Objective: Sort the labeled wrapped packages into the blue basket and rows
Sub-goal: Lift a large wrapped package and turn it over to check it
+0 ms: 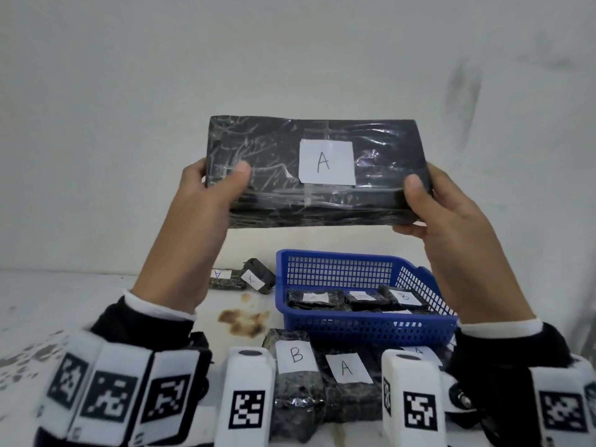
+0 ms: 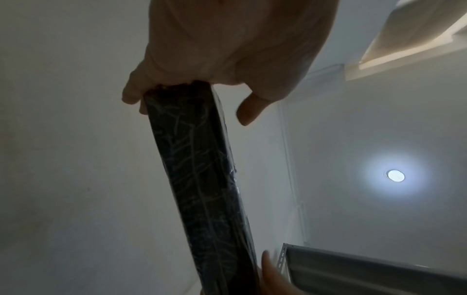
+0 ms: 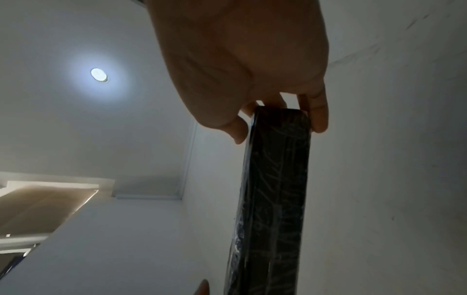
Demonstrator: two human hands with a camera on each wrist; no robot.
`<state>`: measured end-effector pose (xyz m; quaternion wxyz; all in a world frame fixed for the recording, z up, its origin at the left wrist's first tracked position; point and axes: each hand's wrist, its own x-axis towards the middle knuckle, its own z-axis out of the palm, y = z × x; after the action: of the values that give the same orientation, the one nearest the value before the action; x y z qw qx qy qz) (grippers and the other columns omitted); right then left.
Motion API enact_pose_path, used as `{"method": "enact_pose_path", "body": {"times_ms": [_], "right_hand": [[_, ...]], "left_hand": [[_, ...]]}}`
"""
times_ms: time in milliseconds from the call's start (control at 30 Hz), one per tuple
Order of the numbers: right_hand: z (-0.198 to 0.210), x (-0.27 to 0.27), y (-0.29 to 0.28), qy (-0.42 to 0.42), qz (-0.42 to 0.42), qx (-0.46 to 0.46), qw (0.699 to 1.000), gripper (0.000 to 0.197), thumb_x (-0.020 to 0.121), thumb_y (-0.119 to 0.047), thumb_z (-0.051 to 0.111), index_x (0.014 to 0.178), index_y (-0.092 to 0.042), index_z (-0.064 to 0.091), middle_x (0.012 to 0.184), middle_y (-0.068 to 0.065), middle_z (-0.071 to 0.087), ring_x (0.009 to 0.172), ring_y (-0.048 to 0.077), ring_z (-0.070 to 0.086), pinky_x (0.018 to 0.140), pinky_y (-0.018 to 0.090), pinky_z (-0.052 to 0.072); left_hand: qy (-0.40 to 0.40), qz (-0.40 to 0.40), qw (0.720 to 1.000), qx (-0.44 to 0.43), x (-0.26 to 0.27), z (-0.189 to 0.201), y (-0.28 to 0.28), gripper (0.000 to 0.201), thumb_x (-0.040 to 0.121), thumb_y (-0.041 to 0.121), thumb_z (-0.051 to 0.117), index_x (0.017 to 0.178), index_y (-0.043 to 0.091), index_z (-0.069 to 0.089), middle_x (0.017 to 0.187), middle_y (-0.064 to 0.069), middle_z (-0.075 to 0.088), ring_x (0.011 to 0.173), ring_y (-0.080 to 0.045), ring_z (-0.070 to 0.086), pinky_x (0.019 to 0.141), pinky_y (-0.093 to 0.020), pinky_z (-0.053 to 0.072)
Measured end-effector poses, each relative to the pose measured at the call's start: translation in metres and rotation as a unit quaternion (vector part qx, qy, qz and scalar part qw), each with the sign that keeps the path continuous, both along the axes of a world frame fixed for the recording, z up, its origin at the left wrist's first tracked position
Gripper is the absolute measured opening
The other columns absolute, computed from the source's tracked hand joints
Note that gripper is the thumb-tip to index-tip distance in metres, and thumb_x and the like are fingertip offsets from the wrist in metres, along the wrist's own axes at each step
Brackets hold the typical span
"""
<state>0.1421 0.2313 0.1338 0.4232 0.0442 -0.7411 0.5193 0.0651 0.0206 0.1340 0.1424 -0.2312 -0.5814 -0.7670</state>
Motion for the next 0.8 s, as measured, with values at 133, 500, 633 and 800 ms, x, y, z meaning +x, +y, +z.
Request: {"method": "enact_pose_path", "body": {"times_ms": [133, 500, 633, 800], "right_hand": [[-0.002, -0.003, -0.006, 0.016, -0.047, 0.011, 0.999, 0.033, 0.096, -0.035, 0.063, 0.128, -0.035, 0.057, 0.111, -0.017, 0.070, 0.101, 0.000, 0.066, 0.096, 0.032, 0.055], [-0.001, 0.002, -0.017, 0.019, -0.072, 0.041, 0.996, 0.077, 0.072, -0.048, 0.081, 0.138, -0.034, 0.044, 0.111, -0.026, 0.062, 0.095, -0.016, 0.060, 0.074, -0.001, 0.046], [-0.001, 0.005, -0.021, 0.036, -0.088, 0.043, 0.995, 0.087, 0.061, -0.054, 0.086, 0.136, -0.034, 0.046, 0.110, -0.025, 0.065, 0.096, -0.011, 0.063, 0.079, 0.003, 0.050], [-0.005, 0.002, -0.027, 0.071, -0.112, 0.062, 0.989, 0.090, 0.058, -0.057, 0.088, 0.133, -0.038, 0.042, 0.123, -0.017, 0.061, 0.113, 0.005, 0.061, 0.093, 0.021, 0.052]], "left_hand": [[0.033, 0.022, 0.998, -0.055, -0.001, -0.004, 0.002, 0.047, 0.094, 0.021, 0.060, 0.136, 0.025, 0.037, 0.106, 0.013, 0.065, 0.092, 0.003, 0.063, 0.083, -0.018, 0.046], [0.075, 0.108, 0.983, -0.128, 0.006, -0.005, 0.001, 0.073, 0.071, 0.044, 0.078, 0.125, 0.032, 0.031, 0.101, 0.026, 0.056, 0.080, 0.021, 0.055, 0.075, -0.010, 0.044], [0.079, 0.147, 0.972, -0.166, 0.017, -0.004, 0.003, 0.084, 0.056, 0.061, 0.077, 0.118, 0.030, 0.028, 0.095, 0.027, 0.050, 0.078, 0.015, 0.051, 0.059, -0.006, 0.038], [0.069, 0.155, 0.971, -0.168, 0.020, -0.005, 0.009, 0.089, 0.048, 0.064, 0.075, 0.112, 0.023, 0.028, 0.094, 0.022, 0.047, 0.068, 0.008, 0.053, 0.054, -0.010, 0.037]]}}
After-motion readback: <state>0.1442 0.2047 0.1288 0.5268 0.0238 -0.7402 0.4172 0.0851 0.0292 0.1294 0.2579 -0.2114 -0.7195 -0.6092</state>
